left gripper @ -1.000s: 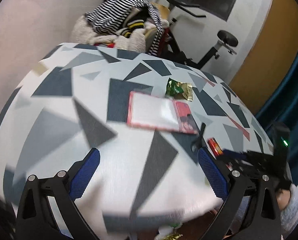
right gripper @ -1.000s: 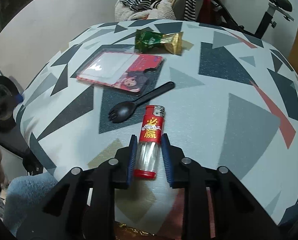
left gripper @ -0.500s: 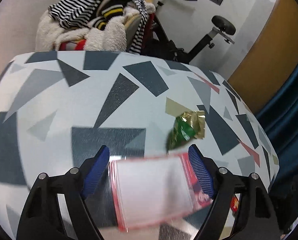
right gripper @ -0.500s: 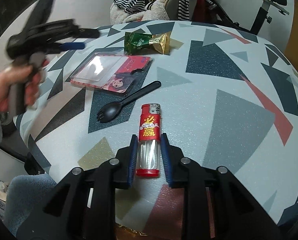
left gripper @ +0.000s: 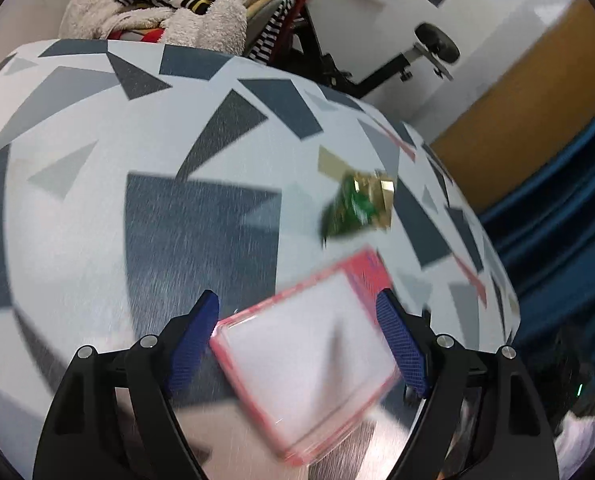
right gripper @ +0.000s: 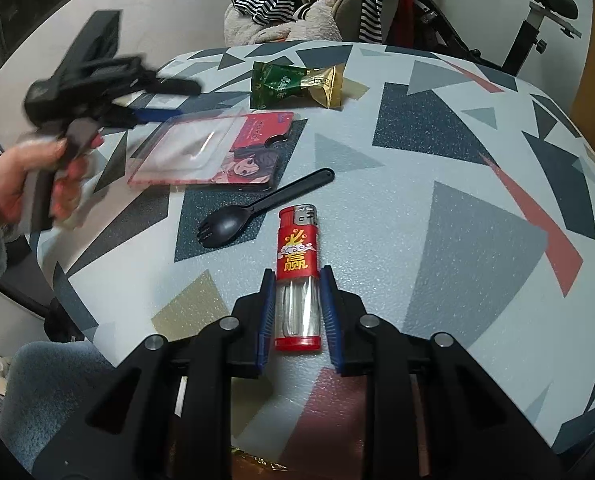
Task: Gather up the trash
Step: 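Grasp the pink XOYO card package with the left tool while the right tool holds the lighter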
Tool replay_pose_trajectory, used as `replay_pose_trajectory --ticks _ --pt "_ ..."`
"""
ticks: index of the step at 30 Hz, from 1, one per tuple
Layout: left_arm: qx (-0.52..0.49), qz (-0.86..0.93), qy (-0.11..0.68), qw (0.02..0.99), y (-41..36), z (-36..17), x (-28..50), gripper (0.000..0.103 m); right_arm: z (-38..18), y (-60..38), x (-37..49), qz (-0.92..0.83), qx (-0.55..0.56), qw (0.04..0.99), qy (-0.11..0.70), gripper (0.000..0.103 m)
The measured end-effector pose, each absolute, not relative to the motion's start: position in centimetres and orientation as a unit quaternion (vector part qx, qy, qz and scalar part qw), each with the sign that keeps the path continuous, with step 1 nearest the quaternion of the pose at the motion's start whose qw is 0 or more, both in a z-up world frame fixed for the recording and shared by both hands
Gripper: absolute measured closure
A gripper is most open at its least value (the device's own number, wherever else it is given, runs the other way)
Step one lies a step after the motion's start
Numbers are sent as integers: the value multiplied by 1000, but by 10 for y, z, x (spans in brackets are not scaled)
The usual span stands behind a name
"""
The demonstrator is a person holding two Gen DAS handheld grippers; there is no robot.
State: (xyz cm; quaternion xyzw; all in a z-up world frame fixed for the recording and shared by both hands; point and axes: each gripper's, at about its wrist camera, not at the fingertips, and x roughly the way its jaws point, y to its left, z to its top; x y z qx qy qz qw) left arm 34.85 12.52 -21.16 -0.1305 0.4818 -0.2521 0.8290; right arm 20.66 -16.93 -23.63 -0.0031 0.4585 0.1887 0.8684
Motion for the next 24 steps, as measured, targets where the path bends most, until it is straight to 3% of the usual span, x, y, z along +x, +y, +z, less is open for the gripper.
replay_pose_trajectory --ticks 6,13,19,24 --pt "-56 -278 487 826 120 -208 295 18 -236 -171 207 188 4 868 460 77" --pt "171 -268 399 860 83 -191 265 7 -236 -171 207 188 5 867 462 77" --pt "329 -293 379 814 46 -211 275 7 -236 -171 207 189 4 867 462 77" --pt "312 -321 388 805 44 -217 293 6 -236 -171 207 194 1 867 459 77"
